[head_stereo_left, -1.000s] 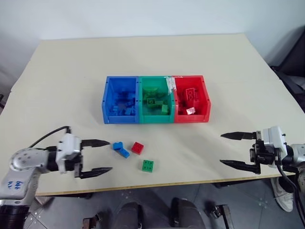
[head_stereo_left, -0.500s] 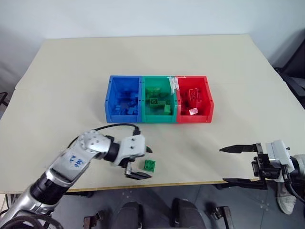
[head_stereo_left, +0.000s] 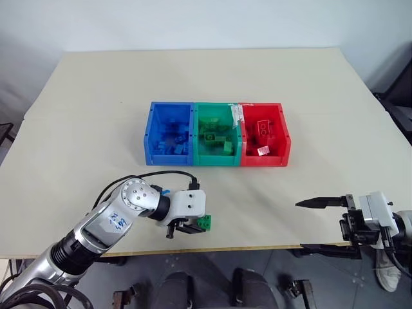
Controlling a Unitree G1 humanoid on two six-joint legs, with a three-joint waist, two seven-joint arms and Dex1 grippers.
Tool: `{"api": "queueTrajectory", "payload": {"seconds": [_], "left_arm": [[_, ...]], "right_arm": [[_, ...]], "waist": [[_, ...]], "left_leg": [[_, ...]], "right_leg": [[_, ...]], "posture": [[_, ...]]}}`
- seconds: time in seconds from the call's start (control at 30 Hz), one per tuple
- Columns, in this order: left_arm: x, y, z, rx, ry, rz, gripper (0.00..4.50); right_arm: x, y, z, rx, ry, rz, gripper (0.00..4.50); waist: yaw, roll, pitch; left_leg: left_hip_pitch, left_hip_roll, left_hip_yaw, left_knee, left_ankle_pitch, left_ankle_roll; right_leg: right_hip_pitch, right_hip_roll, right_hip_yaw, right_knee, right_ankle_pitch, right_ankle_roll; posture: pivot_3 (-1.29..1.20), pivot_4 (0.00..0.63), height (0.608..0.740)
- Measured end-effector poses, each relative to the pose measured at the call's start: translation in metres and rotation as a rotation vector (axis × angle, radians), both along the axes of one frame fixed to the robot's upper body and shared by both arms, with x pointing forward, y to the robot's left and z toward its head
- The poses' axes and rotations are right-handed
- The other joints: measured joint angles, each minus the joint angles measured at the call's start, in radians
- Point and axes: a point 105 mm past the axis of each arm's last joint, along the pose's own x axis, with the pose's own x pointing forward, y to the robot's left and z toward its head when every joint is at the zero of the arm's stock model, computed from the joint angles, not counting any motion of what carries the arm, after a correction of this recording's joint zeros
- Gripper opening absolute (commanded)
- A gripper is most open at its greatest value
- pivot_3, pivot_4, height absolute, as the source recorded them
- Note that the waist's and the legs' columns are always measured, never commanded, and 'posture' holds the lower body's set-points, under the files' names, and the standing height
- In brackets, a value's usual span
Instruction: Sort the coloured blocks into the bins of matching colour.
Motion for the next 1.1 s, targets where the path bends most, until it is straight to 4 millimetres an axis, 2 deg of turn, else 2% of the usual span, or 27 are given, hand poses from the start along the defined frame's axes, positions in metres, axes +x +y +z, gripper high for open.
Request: {"api": "queueTrajectory", "payload": {"seconds": [0.13,0.33,0.43,0.53,0.67,0.7,0.83,0.93,1.0,1.1], "left_arm": [[0.014,-0.018,0.029,-0.209,-0.049,0.017,1.49],[0.074,-0.026,0.102,-0.559,-0.265,0.238,1.49],[0.102,-0.025,0.123,-0.652,-0.342,0.349,1.49],[0.122,-0.024,0.126,-0.683,-0.351,0.416,1.49],[0.132,-0.029,0.118,-0.693,-0.316,0.437,1.49],[0.133,-0.030,0.116,-0.693,-0.303,0.437,2.19],[0.129,-0.031,0.117,-0.719,-0.256,0.392,3.39],[0.126,-0.025,0.119,-0.729,-0.244,0.374,4.31],[0.121,-0.005,0.113,-0.701,-0.260,0.384,4.31],[0.109,0.031,0.091,-0.651,-0.243,0.420,4.31]], "right_arm": [[0.007,-0.004,0.005,0.046,-0.025,-0.089,4.50],[0.028,0.003,0.020,0.302,-0.095,-0.284,4.50],[0.039,0.004,0.028,0.382,-0.142,-0.362,4.50],[0.048,0.004,0.033,0.453,-0.176,-0.432,4.50],[0.053,0.002,0.038,0.468,-0.217,-0.470,4.50],[0.054,0.002,0.039,0.465,-0.225,-0.473,4.50],[0.055,0.002,0.038,0.456,-0.232,-0.469,4.50],[0.056,0.005,0.037,0.449,-0.229,-0.446,4.50],[0.057,0.012,0.036,0.442,-0.221,-0.400,4.50],[0.060,0.015,0.031,0.411,-0.191,-0.346,4.50]], "waist": [[0.006,0.000,0.000],[0.011,-0.001,0.000],[0.015,0.000,0.000],[0.018,0.000,0.000],[0.018,-0.001,0.000],[0.018,0.000,0.000],[0.016,0.000,0.000],[0.012,0.000,0.000],[0.001,0.000,0.000],[-0.018,0.000,0.000]], "left_leg": [[-0.001,0.000,-0.001,0.001,0.000,0.000],[-0.001,-0.002,-0.002,0.005,0.000,0.000],[-0.001,-0.006,-0.002,0.005,0.000,0.000],[-0.002,-0.007,-0.002,0.005,0.000,0.000],[-0.002,-0.008,-0.001,0.005,0.000,0.000],[-0.002,-0.008,-0.001,0.005,0.000,0.000],[-0.002,-0.007,0.002,0.005,0.000,0.000],[-0.002,-0.007,0.004,0.005,0.000,0.000],[-0.001,-0.007,0.004,0.004,0.000,0.000],[-0.001,-0.006,0.000,0.001,0.000,0.000]], "right_leg": [[0.000,0.000,-0.001,0.001,0.000,0.000],[0.001,0.000,-0.002,0.003,0.000,0.000],[0.000,-0.001,-0.001,0.004,0.000,0.001],[0.000,-0.001,-0.002,0.004,0.000,0.001],[0.000,-0.001,-0.002,0.003,0.000,0.001],[0.000,-0.001,-0.002,0.003,0.000,0.001],[0.000,-0.001,-0.003,0.003,0.000,0.001],[0.000,-0.001,-0.003,0.004,0.000,0.001],[-0.001,-0.001,-0.002,0.004,0.000,0.001],[-0.002,-0.001,-0.001,0.003,0.000,0.001]], "posture": [[0.00,0.150,0.740],[0.00,0.150,0.740],[0.00,0.150,0.740],[0.00,0.150,0.740],[0.00,0.150,0.740],[0.00,0.150,0.740],[0.00,0.150,0.740],[0.00,0.150,0.740],[0.00,0.150,0.740],[0.00,0.150,0.740]]}}
